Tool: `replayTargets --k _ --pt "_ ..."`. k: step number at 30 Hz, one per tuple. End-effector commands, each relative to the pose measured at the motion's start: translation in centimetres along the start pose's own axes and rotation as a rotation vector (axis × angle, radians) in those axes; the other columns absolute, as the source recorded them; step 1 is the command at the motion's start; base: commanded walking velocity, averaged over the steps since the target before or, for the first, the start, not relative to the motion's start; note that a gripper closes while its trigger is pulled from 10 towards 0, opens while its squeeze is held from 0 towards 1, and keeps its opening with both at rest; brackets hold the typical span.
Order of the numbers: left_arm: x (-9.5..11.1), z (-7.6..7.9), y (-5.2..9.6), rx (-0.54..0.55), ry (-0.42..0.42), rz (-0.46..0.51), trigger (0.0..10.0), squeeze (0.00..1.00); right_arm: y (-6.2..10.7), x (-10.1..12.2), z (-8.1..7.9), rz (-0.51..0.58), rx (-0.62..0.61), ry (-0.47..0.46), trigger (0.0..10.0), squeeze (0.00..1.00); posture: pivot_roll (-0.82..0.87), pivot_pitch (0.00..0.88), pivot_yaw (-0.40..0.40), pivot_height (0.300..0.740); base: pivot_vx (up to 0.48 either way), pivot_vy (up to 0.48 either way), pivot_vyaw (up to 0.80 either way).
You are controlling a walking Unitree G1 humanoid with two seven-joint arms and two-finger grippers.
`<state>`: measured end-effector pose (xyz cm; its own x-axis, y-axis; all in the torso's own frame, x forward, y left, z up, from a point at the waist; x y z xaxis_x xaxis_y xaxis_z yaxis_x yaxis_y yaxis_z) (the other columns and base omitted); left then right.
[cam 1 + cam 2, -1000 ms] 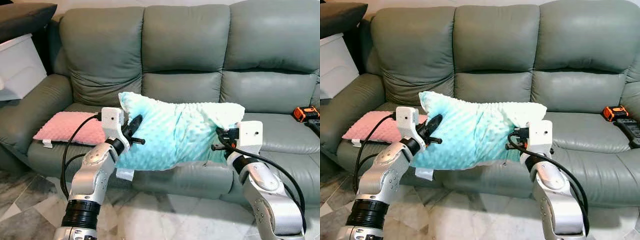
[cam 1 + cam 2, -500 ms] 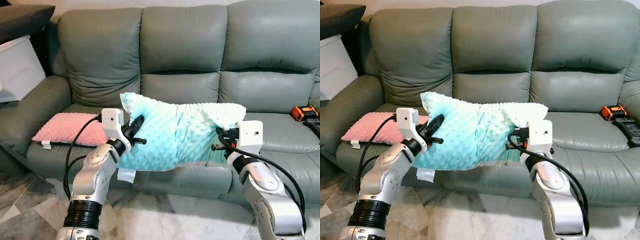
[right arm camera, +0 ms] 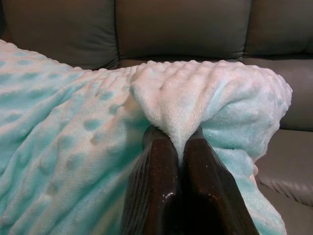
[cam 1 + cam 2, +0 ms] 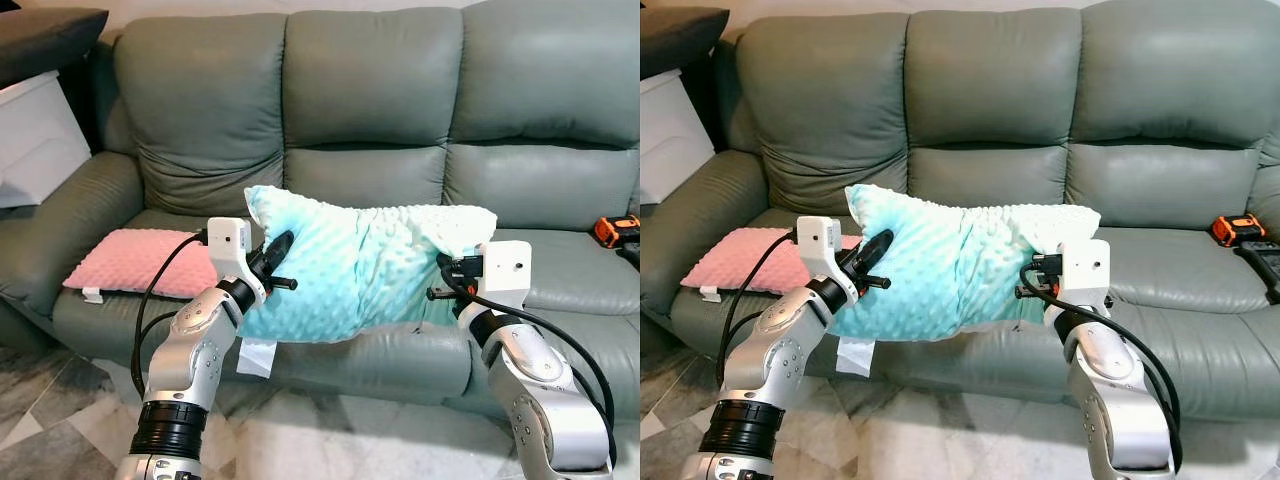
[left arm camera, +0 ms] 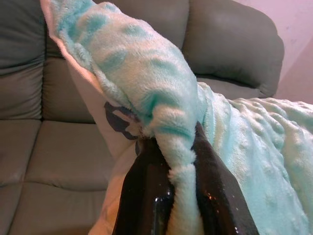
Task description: Move the pillow to the sofa
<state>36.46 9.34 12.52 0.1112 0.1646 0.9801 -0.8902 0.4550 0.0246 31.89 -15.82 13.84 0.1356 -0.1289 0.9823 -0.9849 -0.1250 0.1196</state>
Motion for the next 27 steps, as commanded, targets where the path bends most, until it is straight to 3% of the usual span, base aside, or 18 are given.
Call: replayTargets --k 1,27 --pt "0.33 0.11 -0.02 -0.010 -0.004 0.007 10.0 0.00 0.08 0.85 -0.67 0.029 0.020 0.006 10.0 0.00 -0.20 0.000 0.073 0.740 0.274 0.000 0.00" --pt "-0.17 1.02 -0.09 -0.050 0.014 -0.010 10.0 0.00 0.06 0.92 -0.64 0.034 0.012 0.006 10.0 0.00 -0.21 0.000 0.075 0.740 0.288 0.000 0.00"
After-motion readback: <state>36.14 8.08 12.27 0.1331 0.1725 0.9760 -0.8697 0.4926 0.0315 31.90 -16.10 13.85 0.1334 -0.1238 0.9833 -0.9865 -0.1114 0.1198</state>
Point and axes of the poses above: a point about 5 cm out from each wrist's last joint towards the gripper, its own y axis pointing back from the gripper into the wrist, its own x axis along the axis of the wrist's last joint, z = x × y, the point moved 5 cm from there along -y, pointing out of the wrist towards the gripper, and after that the axes turned 8 degrees about -y, right-handed, at the moved point
